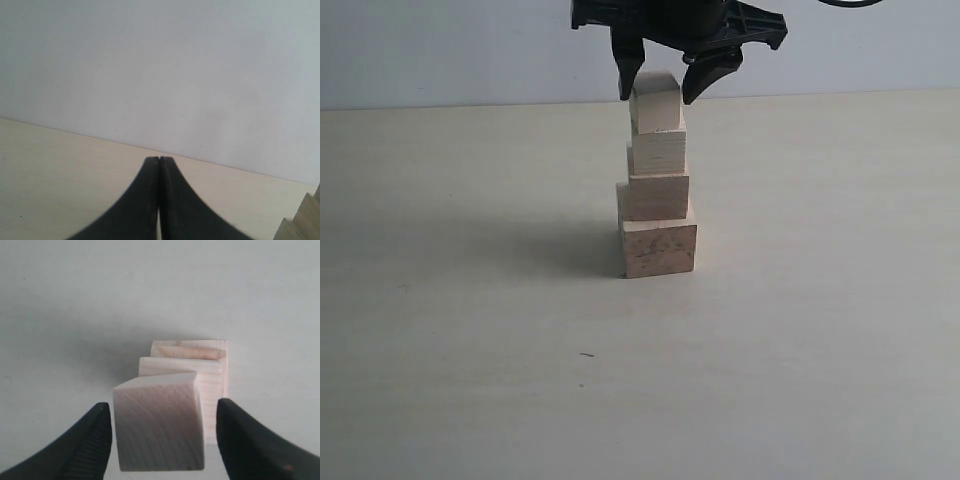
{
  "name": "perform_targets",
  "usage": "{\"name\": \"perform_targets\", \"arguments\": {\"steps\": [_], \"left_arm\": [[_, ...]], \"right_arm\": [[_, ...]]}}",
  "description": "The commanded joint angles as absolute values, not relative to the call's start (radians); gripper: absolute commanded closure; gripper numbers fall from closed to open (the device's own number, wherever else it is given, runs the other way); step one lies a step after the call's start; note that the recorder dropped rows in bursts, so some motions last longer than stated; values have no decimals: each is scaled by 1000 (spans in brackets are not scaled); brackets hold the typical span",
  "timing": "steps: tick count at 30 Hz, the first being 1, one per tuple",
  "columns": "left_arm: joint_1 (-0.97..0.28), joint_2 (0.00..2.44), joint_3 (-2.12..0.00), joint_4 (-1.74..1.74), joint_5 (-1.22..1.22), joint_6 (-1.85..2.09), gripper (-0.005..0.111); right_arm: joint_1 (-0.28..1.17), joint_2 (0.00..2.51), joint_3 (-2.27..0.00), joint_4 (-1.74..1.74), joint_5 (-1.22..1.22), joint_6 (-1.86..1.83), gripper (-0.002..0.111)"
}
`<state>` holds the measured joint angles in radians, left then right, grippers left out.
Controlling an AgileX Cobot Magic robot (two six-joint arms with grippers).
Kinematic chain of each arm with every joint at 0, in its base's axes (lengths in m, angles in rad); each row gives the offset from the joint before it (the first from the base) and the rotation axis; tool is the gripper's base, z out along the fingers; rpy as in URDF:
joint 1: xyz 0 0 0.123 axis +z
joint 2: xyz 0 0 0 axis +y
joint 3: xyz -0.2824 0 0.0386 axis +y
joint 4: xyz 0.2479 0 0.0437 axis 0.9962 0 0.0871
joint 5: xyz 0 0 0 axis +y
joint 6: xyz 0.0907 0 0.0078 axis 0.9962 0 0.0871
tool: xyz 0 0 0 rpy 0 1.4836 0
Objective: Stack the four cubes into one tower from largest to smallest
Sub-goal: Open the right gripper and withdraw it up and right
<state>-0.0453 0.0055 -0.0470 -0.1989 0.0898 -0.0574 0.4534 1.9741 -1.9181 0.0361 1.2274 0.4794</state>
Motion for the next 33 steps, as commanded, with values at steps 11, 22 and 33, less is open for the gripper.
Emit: {"name": "perform_targets", "arguments": {"steps": [11,22,33], "left_arm": [[-52,0,-46,-197,88,-57,107],[-52,0,-46,-197,88,-57,107],[-51,0,-46,-201,78,-159,107]], "right_arm": [[451,1920,-2077,-217,1221,439,61],[201,1915,-1950,-233,1113,433,108],[163,1578,-1154,-328,100,610,108]]}}
